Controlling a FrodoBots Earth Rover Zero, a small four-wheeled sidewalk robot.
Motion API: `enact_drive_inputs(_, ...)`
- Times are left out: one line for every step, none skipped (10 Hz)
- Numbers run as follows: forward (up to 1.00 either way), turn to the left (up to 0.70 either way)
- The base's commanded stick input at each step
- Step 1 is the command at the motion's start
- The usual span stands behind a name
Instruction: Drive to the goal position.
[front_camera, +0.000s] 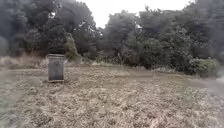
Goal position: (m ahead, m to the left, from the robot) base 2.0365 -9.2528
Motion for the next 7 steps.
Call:
enact_drive_inputs(0.45,0.00)
enact_drive_inputs(0.45,0.00)
enact_drive_inputs(0.45,0.00)
enact_drive_inputs(0.45,0.00)
enact_drive_inputs(0.45,0.00)
enact_drive_inputs(0.45,0.00)
enact_drive_inputs(0.45,0.00)
